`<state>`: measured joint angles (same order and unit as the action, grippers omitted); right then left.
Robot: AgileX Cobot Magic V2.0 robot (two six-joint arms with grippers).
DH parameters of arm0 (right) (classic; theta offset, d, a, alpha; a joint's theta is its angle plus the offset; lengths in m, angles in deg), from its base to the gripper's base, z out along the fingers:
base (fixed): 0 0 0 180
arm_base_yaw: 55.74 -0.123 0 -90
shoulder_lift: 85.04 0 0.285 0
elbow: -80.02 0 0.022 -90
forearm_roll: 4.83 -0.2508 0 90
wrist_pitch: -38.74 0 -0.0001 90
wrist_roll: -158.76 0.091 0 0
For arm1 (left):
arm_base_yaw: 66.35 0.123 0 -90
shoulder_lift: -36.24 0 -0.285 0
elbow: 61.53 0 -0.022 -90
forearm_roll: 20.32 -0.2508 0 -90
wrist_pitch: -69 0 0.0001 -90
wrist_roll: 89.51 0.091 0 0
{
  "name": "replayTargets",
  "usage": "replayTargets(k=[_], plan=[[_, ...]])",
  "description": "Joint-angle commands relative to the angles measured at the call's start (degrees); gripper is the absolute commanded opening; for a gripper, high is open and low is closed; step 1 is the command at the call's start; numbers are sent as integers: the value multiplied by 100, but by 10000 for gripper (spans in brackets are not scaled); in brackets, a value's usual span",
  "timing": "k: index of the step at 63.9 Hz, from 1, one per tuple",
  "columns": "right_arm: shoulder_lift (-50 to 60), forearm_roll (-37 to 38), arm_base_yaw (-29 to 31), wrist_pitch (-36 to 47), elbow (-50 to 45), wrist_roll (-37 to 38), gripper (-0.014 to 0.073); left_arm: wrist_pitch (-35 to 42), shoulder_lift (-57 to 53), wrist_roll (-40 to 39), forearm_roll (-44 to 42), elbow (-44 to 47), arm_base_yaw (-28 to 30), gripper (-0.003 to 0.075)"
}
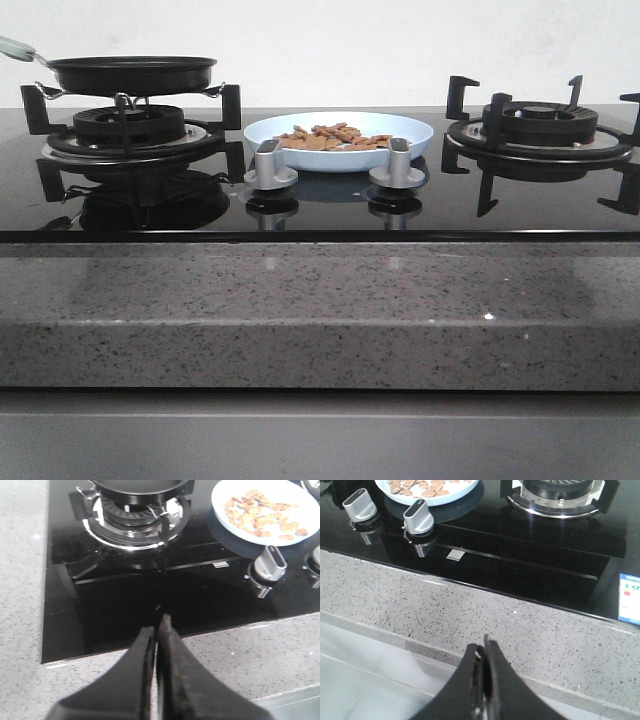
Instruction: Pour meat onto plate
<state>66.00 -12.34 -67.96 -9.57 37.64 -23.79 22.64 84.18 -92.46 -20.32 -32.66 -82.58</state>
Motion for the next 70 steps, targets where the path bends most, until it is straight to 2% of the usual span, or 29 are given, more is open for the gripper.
replayTargets(k=[1, 36, 44, 56, 70], plan=[[-39, 63, 12, 364, 135, -41, -69, 421, 5, -48, 0, -136, -54, -20], [-39, 37, 12, 341, 135, -41, -69, 523, -194, -48, 0, 34, -52, -20], [-39, 37, 12, 341, 135, -41, -69, 1237, -738, -35, -307, 683, 257, -20], [-39, 37, 12, 341, 135, -41, -69, 2941, -2091, -45, -176, 2443, 828, -20], [-39, 37, 12, 341, 135, -41, -69, 4101, -3562, -45, 264, 4026, 1260, -20]])
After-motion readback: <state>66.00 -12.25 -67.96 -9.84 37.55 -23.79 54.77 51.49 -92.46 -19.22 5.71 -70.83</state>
